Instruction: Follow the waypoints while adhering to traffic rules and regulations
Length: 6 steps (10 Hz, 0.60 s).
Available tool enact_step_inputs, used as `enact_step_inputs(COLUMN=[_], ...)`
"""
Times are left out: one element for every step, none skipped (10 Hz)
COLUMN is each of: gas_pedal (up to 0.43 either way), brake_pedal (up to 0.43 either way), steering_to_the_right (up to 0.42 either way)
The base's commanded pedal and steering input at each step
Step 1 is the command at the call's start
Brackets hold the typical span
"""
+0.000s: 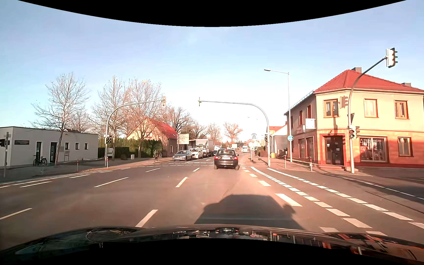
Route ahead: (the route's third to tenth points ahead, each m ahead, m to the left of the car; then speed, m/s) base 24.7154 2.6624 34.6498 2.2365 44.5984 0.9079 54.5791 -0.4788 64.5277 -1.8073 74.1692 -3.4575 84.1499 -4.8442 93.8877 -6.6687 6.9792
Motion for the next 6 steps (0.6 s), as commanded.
enact_step_inputs(gas_pedal=[0.169,0.169,0.169,0.169,0.169,0.169], brake_pedal=[0.000,0.000,0.000,0.000,0.000,0.000], steering_to_the_right=[-0.031,-0.031,-0.031,-0.028,-0.025,-0.019])
